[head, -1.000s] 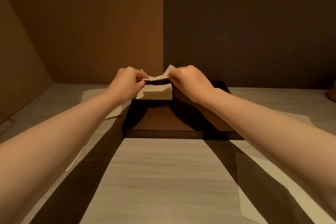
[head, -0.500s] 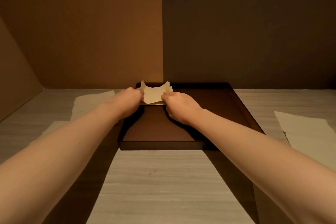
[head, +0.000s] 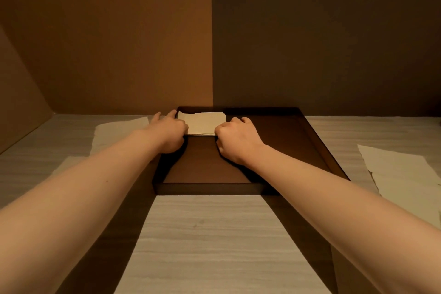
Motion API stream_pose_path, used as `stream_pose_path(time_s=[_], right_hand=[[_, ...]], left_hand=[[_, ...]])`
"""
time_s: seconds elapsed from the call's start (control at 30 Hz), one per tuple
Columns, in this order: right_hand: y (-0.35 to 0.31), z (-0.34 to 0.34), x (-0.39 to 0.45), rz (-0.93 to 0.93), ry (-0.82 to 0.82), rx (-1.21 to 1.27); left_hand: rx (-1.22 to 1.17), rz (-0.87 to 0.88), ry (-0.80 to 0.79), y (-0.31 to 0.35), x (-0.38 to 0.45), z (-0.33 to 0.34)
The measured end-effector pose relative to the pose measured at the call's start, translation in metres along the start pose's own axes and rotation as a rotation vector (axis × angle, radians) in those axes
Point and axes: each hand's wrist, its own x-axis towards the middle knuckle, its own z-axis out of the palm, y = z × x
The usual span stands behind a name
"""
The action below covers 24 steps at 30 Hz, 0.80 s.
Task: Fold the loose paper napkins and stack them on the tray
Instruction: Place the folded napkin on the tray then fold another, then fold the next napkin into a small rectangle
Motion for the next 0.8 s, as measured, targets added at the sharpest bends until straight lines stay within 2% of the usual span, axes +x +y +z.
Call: stream_pose_path(time_s=[0.1, 0.4, 0.5, 0.8], right_hand=[[0.001, -0.004, -0.003, -0.009, -0.003, -0.015], [-0.004, -0.039, -0.045, -0.056, 0.075, 0.002], [-0.005, -0.056, -0.077, -0.053, 0.090, 0.043], [0.016, -0.090, -0.219, 0.050, 0.107, 0.139]], left_hand=[[-0.022, 0.010, 0.034, -0.002, -0.008, 0.000], [-0.149, 0.103, 0.273, 0.006, -0.064, -0.014], [-0.152, 0.136, 0.362, 0.024, -0.097, -0.024], [-0.317, 0.310, 0.463, 0.117, -0.196, -0.021]])
